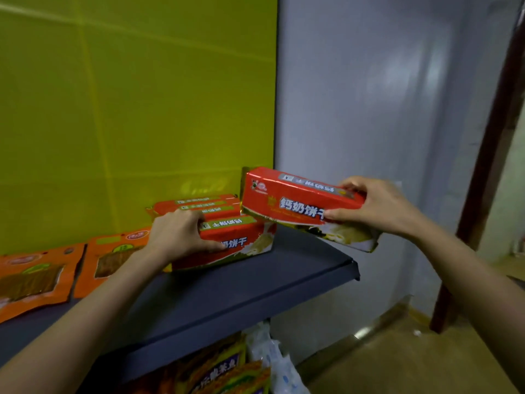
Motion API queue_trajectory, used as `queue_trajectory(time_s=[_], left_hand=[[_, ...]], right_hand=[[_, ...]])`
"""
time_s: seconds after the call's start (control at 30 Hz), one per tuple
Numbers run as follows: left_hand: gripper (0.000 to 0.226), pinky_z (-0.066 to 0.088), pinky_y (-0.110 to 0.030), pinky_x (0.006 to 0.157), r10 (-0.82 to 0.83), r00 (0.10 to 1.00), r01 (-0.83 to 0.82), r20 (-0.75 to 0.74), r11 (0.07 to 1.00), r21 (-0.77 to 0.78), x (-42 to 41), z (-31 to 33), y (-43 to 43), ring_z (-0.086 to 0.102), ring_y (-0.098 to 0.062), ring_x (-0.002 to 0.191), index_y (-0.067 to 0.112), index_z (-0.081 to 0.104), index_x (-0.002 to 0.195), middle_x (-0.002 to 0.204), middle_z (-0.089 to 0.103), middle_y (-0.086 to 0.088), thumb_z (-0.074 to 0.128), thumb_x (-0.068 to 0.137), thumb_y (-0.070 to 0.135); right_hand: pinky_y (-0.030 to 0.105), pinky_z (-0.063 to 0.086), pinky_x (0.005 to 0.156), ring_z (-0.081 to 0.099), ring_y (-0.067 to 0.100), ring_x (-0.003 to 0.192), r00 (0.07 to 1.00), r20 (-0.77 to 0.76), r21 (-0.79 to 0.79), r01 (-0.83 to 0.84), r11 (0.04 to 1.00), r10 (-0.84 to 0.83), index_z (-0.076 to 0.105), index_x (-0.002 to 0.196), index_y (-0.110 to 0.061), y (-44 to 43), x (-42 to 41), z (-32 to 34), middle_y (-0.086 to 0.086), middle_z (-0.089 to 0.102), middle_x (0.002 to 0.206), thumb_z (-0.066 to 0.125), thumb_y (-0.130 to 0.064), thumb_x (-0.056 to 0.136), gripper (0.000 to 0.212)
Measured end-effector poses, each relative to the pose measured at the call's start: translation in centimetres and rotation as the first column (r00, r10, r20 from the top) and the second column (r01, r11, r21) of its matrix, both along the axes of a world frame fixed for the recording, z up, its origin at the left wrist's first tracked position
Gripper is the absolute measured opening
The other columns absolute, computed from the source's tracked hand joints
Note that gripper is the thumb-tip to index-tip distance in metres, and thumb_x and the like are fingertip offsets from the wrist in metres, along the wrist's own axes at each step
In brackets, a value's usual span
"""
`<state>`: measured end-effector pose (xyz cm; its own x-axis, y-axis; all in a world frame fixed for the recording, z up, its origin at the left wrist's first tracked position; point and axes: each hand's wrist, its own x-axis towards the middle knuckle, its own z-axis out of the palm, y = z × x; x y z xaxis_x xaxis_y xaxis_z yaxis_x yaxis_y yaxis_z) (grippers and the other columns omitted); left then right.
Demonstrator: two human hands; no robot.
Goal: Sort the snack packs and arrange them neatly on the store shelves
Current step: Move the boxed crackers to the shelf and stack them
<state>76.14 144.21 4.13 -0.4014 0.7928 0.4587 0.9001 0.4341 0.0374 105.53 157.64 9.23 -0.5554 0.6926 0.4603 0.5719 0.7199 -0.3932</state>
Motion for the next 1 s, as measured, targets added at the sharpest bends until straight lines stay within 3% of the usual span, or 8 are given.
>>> queue_trajectory(time_s=[0.1, 0.3, 0.37, 0.53, 0.73, 0.87, 0.93, 1.0], left_hand=[[0.071, 0.039, -0.025, 0.065, 0.009, 1.0, -0.009, -0.003, 0.999, -0.037, -0.3, -0.4, 1.4, 0.065, -0.021, 0.095, 0.026, 0.06, 0.109, 0.108, 0.068, 0.0, 0.058, 0.061, 0.078], [0.051, 0.046, -0.032, 0.079, 0.03, 0.993, -0.036, -0.115, 0.998, -0.053, -1.5, -0.8, 2.6, 0.056, -0.023, 0.112, 0.022, 0.064, 0.108, 0.115, 0.064, -0.002, 0.064, 0.073, 0.058], [0.048, 0.046, -0.033, 0.089, -0.001, 1.0, 0.001, -0.025, 1.0, -0.007, -1.6, -0.6, 2.1, 0.054, -0.023, 0.116, 0.018, 0.065, 0.114, 0.119, 0.061, -0.005, 0.064, 0.079, 0.05], [0.048, 0.042, -0.036, 0.083, -0.018, 0.984, -0.043, 0.178, 0.942, 0.334, -2.1, -0.5, -1.7, 0.057, -0.03, 0.097, 0.007, 0.067, 0.101, 0.099, 0.064, -0.012, 0.046, 0.088, 0.047], [0.038, 0.031, -0.025, 0.09, -0.116, 0.831, -0.219, 0.544, 0.831, 0.511, 1.6, -1.9, -3.8, 0.048, -0.014, 0.112, 0.005, 0.052, 0.126, 0.13, 0.055, -0.012, 0.041, 0.098, 0.026], [0.053, 0.02, -0.019, 0.1, -0.264, 0.68, -0.265, 0.684, 0.781, 0.565, 3.9, -4.3, -3.8, 0.026, 0.002, 0.124, 0.016, 0.027, 0.146, 0.148, 0.032, 0.007, 0.035, 0.098, 0.035], [0.058, 0.019, -0.024, 0.106, -0.317, 0.59, -0.322, 0.742, 0.75, 0.577, 3.7, -5.4, -3.2, 0.024, -0.001, 0.13, 0.02, 0.021, 0.148, 0.144, 0.029, 0.012, 0.036, 0.096, 0.042], [0.066, 0.025, -0.033, 0.108, -0.356, 0.477, -0.459, 0.804, 0.679, 0.573, 1.9, -5.8, -2.1, 0.031, -0.015, 0.136, 0.014, 0.027, 0.146, 0.146, 0.033, 0.003, 0.042, 0.092, 0.049]], right_hand=[[0.017, 0.051, 0.075, 0.063, 0.004, 0.086, 0.986, 0.038, -0.069, -0.159, 0.985, 0.162, 0.058, 0.113, -0.025, 2.3, -1.3, -0.4, -0.009, 0.064, 0.102, 0.074, -0.054, 0.062, 0.06], [0.026, 0.056, 0.085, 0.065, 0.004, 0.092, 0.9, 0.127, -0.174, -0.394, 0.902, 0.418, 0.055, 0.11, -0.034, 5.5, -4.3, -2.8, -0.02, 0.061, 0.098, 0.074, -0.055, 0.06, 0.058], [0.028, 0.055, 0.088, 0.064, 0.006, 0.096, 0.862, 0.207, -0.171, -0.434, 0.884, 0.463, 0.055, 0.114, -0.033, 6.1, -5.6, -4.0, -0.018, 0.061, 0.105, 0.075, -0.054, 0.064, 0.058], [0.031, 0.049, 0.096, 0.059, 0.01, 0.111, 0.793, 0.354, -0.058, -0.509, 0.859, 0.495, 0.051, 0.127, -0.031, 6.3, -8.9, -5.6, -0.01, 0.058, 0.129, 0.067, -0.063, 0.069, 0.067], [0.033, 0.031, 0.108, 0.042, 0.012, 0.124, 0.826, 0.388, 0.272, -0.526, 0.806, 0.409, 0.048, 0.132, -0.029, 5.9, -12.3, -6.0, -0.01, 0.048, 0.135, 0.052, -0.079, 0.067, 0.082], [0.033, 0.027, 0.108, 0.034, 0.007, 0.128, 0.893, -0.064, 0.204, -0.425, 0.882, 0.446, 0.04, 0.138, -0.027, 5.8, -12.6, -7.6, -0.009, 0.04, 0.14, 0.048, -0.081, 0.066, 0.091], [0.03, 0.033, 0.103, 0.032, 0.003, 0.127, 0.833, -0.414, -0.047, -0.423, 0.905, 0.367, 0.035, 0.141, -0.023, 6.1, -12.6, -8.9, -0.007, 0.037, 0.142, 0.053, -0.058, 0.084, 0.07], [0.035, 0.043, 0.1, 0.044, 0.013, 0.127, 0.769, -0.598, -0.377, -0.519, 0.767, 0.226, 0.033, 0.142, -0.023, 6.6, -12.9, -10.1, 0.001, 0.043, 0.142, 0.041, -0.048, 0.094, 0.054]])
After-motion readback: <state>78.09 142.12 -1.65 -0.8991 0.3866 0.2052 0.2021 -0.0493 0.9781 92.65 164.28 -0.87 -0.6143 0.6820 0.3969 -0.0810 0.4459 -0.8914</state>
